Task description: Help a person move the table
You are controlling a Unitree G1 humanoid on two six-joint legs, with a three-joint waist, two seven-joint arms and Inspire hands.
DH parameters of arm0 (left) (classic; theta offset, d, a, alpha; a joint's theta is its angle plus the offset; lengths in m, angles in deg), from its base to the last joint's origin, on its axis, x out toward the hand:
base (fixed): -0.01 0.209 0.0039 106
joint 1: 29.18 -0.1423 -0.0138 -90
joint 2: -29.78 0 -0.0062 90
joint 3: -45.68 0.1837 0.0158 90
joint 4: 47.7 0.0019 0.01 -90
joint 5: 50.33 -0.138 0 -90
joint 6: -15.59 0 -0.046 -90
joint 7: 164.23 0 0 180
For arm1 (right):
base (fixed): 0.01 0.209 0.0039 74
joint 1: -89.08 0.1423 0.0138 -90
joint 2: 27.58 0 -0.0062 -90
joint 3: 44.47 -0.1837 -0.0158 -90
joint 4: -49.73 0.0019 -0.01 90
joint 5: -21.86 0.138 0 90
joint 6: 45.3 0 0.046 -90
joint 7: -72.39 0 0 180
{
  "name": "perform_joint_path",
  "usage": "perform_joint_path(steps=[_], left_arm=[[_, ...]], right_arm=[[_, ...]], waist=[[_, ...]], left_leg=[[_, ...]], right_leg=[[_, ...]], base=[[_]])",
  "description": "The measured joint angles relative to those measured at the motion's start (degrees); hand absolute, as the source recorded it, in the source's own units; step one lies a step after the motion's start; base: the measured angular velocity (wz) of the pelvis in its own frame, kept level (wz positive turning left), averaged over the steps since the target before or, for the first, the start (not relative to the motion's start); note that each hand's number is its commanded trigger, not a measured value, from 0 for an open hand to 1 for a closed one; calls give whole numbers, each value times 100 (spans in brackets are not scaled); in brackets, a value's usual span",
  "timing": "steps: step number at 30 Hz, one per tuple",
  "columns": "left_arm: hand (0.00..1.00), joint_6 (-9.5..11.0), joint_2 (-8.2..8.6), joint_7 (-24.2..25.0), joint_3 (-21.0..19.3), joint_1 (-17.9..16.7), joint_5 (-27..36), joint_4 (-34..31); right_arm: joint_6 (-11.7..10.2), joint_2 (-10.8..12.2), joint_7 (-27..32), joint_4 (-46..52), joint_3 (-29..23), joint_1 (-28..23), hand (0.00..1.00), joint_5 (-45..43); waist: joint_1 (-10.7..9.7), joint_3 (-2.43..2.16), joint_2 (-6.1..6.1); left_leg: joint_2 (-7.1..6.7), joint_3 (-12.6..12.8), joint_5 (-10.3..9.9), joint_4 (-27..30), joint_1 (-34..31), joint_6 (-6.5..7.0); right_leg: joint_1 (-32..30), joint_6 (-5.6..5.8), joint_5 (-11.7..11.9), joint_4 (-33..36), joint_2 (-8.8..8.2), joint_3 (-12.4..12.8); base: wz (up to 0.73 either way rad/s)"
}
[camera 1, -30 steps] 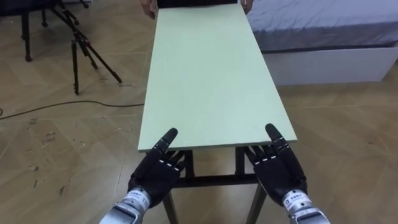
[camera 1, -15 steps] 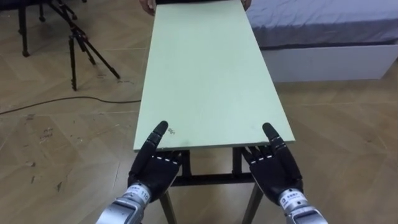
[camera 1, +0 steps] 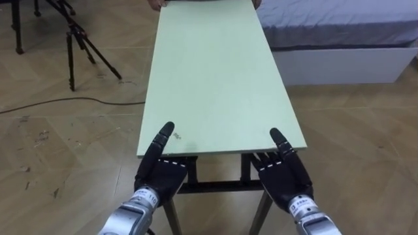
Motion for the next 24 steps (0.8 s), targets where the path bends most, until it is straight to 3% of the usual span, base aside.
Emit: perform_joint_path(steps=[4,8,12,24], left_arm=[[100,23,29,-13,0,1,-12,18],[100,43,66,-46,5,62,-51,197],[100,247,122,-104,61,78,-116,339],[100,508,224,54,210,230,-309,675]], right_arm=[[-67,56,133,11,1,12,100,0],[-132,130,654,-15,29,70,100,-2],[-277,146,611,-48,211,68,100,-35],[-560,181,589,-101,346,69,100,-71]], waist=[[-6,-3,4],[23,-14,25],[-44,-16,18],[3,-10,34]], left_leg=[[0,-3,0,-12,-8,-1],[-8,-3,6,-35,-78,-1],[-37,5,23,-98,-48,0],[-112,11,35,-281,44,22]], right_leg=[[2,-3,2,-3,-8,-93],[-54,-5,3,-15,-21,-152],[-81,-5,3,-5,-52,-148],[-27,-4,2,-104,-96,-126]], base=[[0],[0],[-1],[-1]])
